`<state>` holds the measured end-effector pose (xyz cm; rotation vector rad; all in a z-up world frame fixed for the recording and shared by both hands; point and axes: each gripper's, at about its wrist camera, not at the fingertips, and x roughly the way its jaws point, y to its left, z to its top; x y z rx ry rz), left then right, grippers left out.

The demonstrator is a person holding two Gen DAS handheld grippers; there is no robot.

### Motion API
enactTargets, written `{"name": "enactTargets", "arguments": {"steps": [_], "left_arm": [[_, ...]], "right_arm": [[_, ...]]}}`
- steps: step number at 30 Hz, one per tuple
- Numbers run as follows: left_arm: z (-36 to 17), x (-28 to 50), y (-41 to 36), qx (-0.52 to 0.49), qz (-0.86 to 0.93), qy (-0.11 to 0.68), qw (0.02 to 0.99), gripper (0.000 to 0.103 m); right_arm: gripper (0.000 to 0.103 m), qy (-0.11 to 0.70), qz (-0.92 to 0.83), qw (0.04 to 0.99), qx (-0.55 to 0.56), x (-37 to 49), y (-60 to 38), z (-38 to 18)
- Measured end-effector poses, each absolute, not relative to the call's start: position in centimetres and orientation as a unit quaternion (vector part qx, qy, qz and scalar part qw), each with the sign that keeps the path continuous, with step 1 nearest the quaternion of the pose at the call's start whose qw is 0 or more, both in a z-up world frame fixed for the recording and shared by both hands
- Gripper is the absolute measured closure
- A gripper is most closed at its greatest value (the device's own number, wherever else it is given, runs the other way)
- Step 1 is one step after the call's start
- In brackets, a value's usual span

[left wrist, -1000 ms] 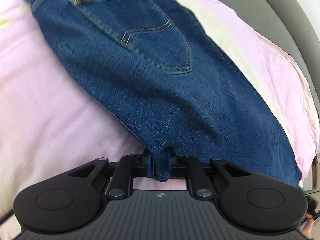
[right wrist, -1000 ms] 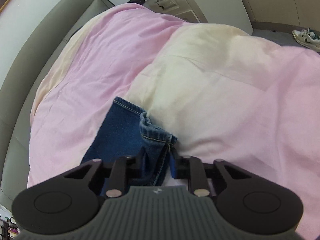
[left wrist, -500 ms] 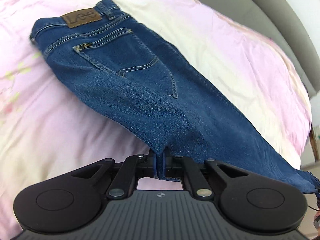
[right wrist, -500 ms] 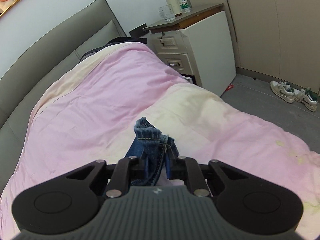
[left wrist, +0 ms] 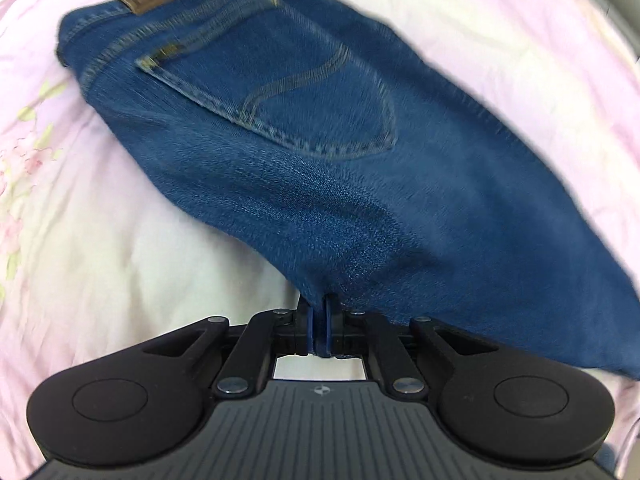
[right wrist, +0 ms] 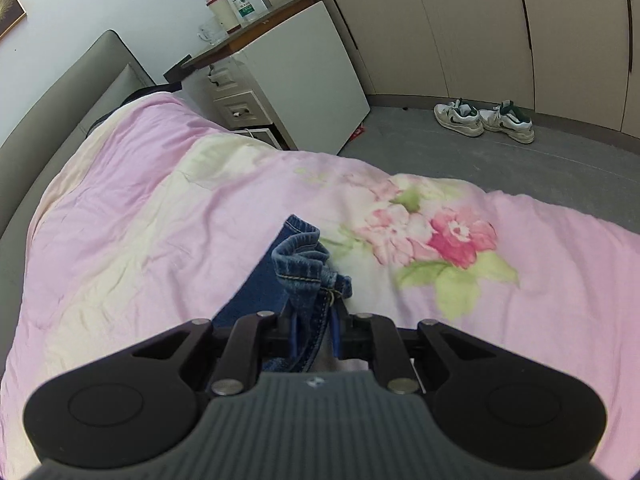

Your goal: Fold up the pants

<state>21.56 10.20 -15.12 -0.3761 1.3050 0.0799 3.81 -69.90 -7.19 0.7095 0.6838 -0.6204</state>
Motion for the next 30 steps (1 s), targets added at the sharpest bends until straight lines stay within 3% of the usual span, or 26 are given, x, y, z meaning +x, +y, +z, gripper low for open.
{"name": "enactTargets", "arguments": {"steps": [3, 5, 7, 15, 23, 30], "left_arm": [[-16.1, 21.7, 9.6, -0.164, 0.046, 0.615, 0.770, 0.092], [-15.8, 21.8, 9.2, -0.141, 0.056, 0.620, 0.770, 0.074], [-14.7, 21.5, 8.6, -0.103, 0.058, 0.620, 0.776, 0.065], [-7.2, 18.1, 7.6, 0.048, 0.006, 0.553, 0.831, 0.064], [-1.5, 20.3, 8.8, 0.066, -0.020, 0.487, 0.871, 0.064], [0.6, 21.2, 8.3, 0.009, -0.070, 0.453, 0.888, 0.064]], "right_arm": [[0.093, 0.333, -0.305, 0.826, 0.338, 3.4, -70.0, -10.3], [0.093, 0.343, -0.309, 0.813, 0.354, 3.8, -70.6, -11.8], [0.092, 0.347, -0.307, 0.810, 0.359, 4.1, -71.0, -12.2], [0.093, 0.299, -0.227, 0.873, 0.312, 5.3, -67.9, -3.4], [0.094, 0.270, -0.075, 0.919, 0.277, 10.3, -56.1, 6.7], [0.095, 0.317, 0.035, 0.919, 0.233, 16.0, -41.4, 6.7]]}}
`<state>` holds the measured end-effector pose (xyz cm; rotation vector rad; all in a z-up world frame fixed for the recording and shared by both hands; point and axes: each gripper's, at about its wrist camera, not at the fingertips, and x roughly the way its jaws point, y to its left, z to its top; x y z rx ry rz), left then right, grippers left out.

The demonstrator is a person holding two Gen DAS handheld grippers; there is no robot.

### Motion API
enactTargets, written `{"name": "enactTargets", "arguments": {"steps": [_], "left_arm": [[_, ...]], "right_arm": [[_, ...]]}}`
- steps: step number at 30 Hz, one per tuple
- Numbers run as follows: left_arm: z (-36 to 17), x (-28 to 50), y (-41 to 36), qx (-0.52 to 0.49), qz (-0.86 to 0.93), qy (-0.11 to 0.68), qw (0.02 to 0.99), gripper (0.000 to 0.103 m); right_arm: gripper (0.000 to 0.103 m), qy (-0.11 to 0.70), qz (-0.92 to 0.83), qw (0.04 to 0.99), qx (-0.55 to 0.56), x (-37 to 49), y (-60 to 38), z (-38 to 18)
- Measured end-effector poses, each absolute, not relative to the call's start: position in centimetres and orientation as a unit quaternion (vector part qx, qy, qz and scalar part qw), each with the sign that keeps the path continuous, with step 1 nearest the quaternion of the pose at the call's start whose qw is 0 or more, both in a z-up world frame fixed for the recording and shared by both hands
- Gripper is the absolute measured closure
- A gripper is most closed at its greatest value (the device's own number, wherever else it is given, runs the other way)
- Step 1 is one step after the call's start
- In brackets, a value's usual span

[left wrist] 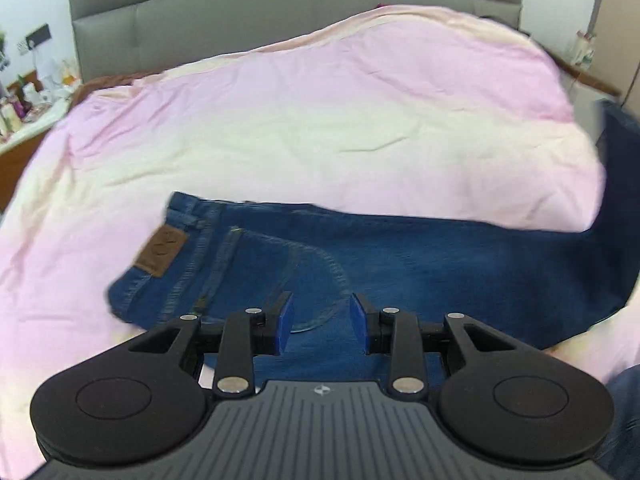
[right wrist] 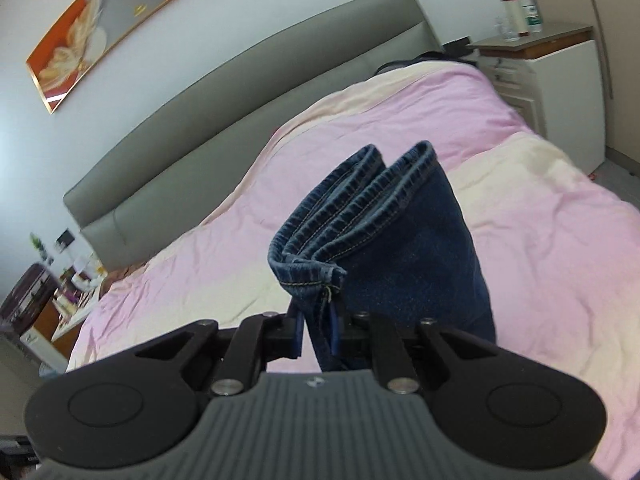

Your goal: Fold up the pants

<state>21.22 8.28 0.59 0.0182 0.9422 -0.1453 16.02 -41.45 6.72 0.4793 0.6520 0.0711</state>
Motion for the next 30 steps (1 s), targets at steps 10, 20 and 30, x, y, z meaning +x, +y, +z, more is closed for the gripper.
{"name": "enactTargets", "arguments": {"steps": [10, 20, 30], "left_arm": [[-6.3, 21.2, 5.5, -0.077, -0.125, 0.488, 0.860, 0.064], [-11.2, 21.4, 3.7, -0.144, -0.139, 0.512, 0.835, 0.064], [-12.5, 21.0, 3.3, -0.178, -0.130, 0.504, 0.835, 0.065]], "right_arm": [[0.096, 0.468, 0.157, 0.864, 0.096, 15.6, -22.6, -6.1], [0.076, 0.507, 0.206, 0.834, -0.071, 9.8, -18.1, -13.2], [0.059, 0.455, 0.201, 0.865, -0.068, 11.7, -17.3, -9.6]]}}
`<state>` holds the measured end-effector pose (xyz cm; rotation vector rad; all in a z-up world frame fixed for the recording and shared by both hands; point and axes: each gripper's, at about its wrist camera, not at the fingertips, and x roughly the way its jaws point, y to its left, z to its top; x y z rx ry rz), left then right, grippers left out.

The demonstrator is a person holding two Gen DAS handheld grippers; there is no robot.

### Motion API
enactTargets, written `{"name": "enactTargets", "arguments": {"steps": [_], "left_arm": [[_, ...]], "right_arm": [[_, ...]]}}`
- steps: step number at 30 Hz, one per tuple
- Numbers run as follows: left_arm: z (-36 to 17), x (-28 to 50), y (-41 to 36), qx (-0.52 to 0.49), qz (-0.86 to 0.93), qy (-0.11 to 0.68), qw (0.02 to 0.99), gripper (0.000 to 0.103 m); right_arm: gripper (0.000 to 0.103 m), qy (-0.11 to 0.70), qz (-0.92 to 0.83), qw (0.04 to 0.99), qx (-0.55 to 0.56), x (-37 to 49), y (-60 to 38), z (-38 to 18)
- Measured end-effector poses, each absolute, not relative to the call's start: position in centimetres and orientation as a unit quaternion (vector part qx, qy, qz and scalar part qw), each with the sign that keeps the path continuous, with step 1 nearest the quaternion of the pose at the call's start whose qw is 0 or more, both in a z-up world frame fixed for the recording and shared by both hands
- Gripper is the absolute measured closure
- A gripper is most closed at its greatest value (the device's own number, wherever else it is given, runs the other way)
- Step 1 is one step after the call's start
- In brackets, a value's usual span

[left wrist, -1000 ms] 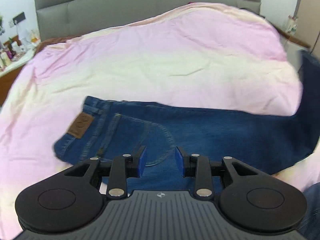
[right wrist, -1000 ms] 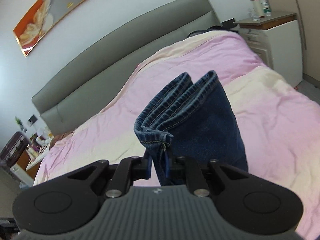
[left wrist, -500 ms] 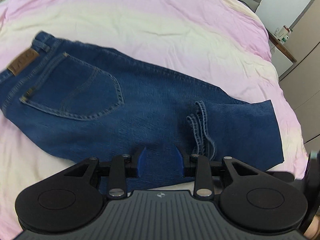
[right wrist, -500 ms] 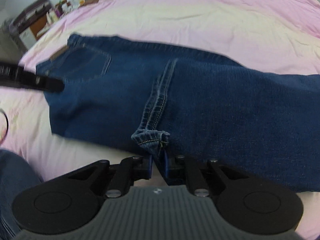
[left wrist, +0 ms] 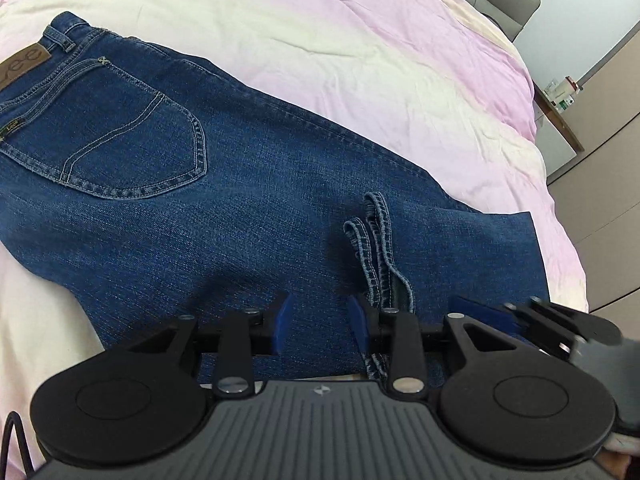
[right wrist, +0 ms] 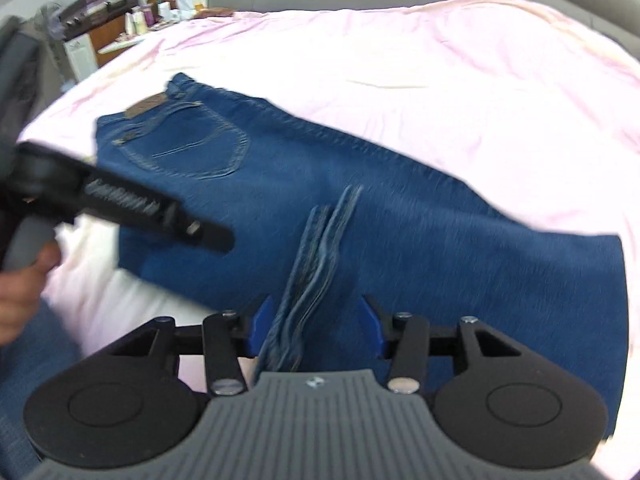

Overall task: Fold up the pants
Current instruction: 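Grasp the hems with the left tool while the right tool opens and withdraws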

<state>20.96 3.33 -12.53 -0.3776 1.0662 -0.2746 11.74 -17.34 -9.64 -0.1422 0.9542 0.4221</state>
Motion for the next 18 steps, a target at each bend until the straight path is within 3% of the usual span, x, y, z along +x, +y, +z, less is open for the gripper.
{"name": "enactTargets", "arguments": {"steps": [3, 7, 14, 18], "left_arm": [[-12.7, 21.0, 3.0, -0.169, -0.123, 0.505, 0.838, 0.065], [-13.0, 21.1, 3.1, -0.175, -0.130, 0.508, 0.833, 0.065], [-13.9, 21.9, 2.5, -0.212, -0.154, 0.512, 0.818, 0.065], [-13.7, 21.6, 2.5, -0.209, -0.153, 0.508, 0.821, 0.064]], "right_arm": [[0.060, 0.467, 0.195, 0.861, -0.051, 14.3, -15.9, -11.2], [0.069, 0.491, 0.178, 0.851, -0.043, 16.8, -15.7, -13.8], [0.103, 0.523, 0.212, 0.823, 0.060, 17.2, -19.7, -14.7], [0.103, 0.521, 0.222, 0.820, 0.083, 16.3, -20.5, -14.3]]}}
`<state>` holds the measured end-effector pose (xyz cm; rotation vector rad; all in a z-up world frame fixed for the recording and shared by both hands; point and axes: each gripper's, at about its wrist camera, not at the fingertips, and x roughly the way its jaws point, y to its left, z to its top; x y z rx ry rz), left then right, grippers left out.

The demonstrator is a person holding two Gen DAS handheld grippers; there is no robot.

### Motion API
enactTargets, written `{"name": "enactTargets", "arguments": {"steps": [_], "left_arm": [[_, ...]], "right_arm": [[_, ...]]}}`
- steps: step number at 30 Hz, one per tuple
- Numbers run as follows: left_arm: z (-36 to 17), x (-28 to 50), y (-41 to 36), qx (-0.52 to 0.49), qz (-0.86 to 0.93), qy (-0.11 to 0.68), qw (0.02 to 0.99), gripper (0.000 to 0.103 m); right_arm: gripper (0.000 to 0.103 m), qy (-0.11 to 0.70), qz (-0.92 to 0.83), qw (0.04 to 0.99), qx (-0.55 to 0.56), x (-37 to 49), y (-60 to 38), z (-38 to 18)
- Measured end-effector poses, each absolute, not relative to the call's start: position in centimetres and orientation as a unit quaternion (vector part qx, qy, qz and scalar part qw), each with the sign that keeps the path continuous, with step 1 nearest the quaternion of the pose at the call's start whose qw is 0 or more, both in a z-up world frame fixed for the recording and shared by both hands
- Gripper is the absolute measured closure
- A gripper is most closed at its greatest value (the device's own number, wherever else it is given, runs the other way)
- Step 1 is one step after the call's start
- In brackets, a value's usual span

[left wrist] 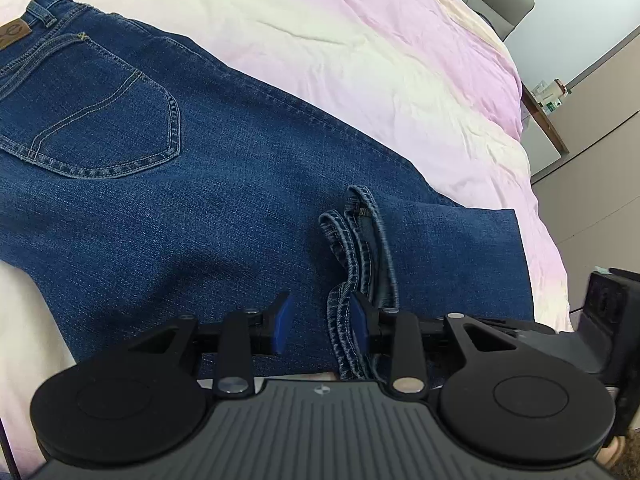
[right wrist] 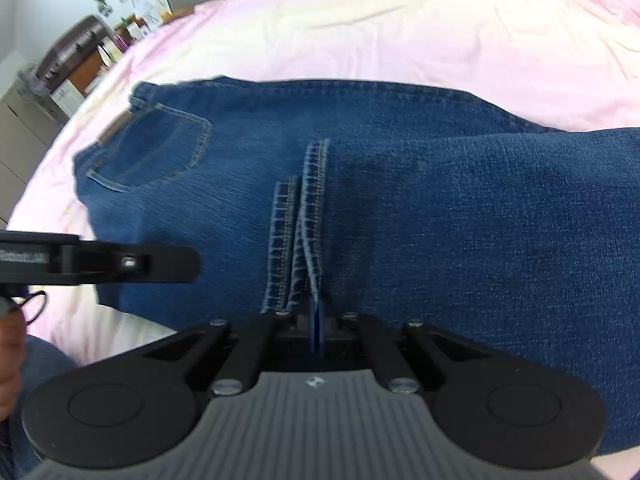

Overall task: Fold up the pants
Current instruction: 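Grasp the hems with the left tool while the right tool opens and withdraws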

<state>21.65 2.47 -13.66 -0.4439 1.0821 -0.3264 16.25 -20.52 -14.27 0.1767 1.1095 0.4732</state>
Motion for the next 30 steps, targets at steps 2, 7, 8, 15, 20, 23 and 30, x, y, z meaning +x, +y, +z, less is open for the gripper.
{"name": "enactTargets", "arguments": {"steps": [2, 7, 8, 15, 20, 23, 30], "left_arm": [[-13.6, 21.5, 2.7, -0.221, -0.155, 0.505, 0.820, 0.063], [-14.0, 21.8, 2.3, -0.242, -0.160, 0.503, 0.814, 0.052], [-14.1, 21.9, 2.1, -0.244, -0.160, 0.502, 0.814, 0.048], [-14.7, 22.3, 1.0, -0.232, -0.162, 0.511, 0.812, 0.032], [-15.8, 23.2, -0.4, -0.218, -0.177, 0.521, 0.806, 0.028], [-16.9, 23.6, -1.1, -0.207, -0.176, 0.528, 0.805, 0.028], [-17.8, 23.8, -2.9, -0.140, -0.182, 0.517, 0.825, 0.045]], "right_arm": [[0.103, 0.512, 0.237, 0.820, 0.102, 15.3, -20.8, -12.8], [0.103, 0.501, 0.262, 0.820, 0.088, 13.3, -20.1, -10.3], [0.103, 0.500, 0.258, 0.823, 0.071, 13.2, -19.9, -10.3], [0.097, 0.508, 0.239, 0.826, 0.050, 13.8, -18.6, -13.6], [0.070, 0.484, 0.248, 0.839, 0.034, 12.4, -19.8, -11.8], [0.066, 0.465, 0.222, 0.857, 0.008, 12.0, -21.0, -11.2], [0.066, 0.461, 0.181, 0.868, 0.033, 10.9, -24.4, -11.9]]}}
